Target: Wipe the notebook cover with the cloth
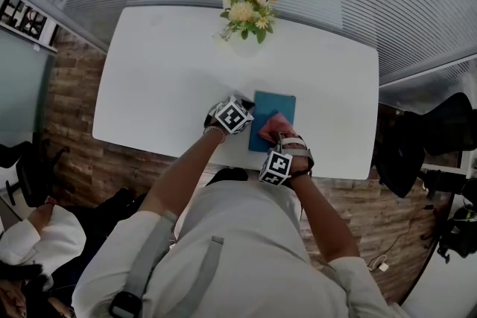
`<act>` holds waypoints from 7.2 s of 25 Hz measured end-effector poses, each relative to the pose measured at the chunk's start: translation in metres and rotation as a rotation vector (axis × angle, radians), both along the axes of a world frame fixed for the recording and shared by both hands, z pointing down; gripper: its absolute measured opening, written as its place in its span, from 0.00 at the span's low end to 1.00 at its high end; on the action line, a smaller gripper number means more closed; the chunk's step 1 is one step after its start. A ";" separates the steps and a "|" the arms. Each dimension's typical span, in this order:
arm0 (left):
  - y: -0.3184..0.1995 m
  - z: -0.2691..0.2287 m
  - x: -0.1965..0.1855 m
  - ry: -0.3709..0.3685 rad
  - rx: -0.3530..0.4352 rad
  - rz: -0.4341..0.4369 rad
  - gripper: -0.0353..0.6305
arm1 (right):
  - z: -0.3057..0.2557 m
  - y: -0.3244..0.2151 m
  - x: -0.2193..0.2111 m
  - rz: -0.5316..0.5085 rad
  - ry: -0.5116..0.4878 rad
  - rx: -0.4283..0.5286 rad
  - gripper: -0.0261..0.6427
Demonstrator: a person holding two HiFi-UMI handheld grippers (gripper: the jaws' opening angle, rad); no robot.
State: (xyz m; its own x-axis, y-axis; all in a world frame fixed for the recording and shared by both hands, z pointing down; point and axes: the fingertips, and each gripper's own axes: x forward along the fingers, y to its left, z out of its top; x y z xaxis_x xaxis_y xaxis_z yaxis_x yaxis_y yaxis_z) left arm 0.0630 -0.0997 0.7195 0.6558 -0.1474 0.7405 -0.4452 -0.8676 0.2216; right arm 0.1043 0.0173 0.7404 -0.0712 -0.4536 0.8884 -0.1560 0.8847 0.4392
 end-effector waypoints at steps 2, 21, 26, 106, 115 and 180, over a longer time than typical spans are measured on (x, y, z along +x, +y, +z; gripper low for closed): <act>0.001 0.002 0.001 0.004 -0.004 0.003 0.06 | -0.001 0.001 -0.001 0.003 -0.010 -0.002 0.04; -0.001 0.003 0.000 0.002 0.001 0.000 0.06 | -0.003 0.021 -0.008 0.012 -0.059 -0.073 0.04; -0.001 0.003 0.000 -0.002 0.002 0.001 0.06 | -0.002 0.028 -0.008 0.020 -0.070 -0.101 0.05; -0.001 0.004 0.000 -0.001 0.005 0.001 0.06 | -0.001 -0.136 0.078 0.055 0.139 0.074 0.05; -0.001 0.006 0.000 -0.003 0.004 0.001 0.06 | 0.001 -0.129 0.078 0.059 0.132 0.089 0.05; 0.001 0.003 0.000 -0.006 -0.002 0.001 0.06 | -0.008 -0.054 0.062 0.079 0.042 0.038 0.05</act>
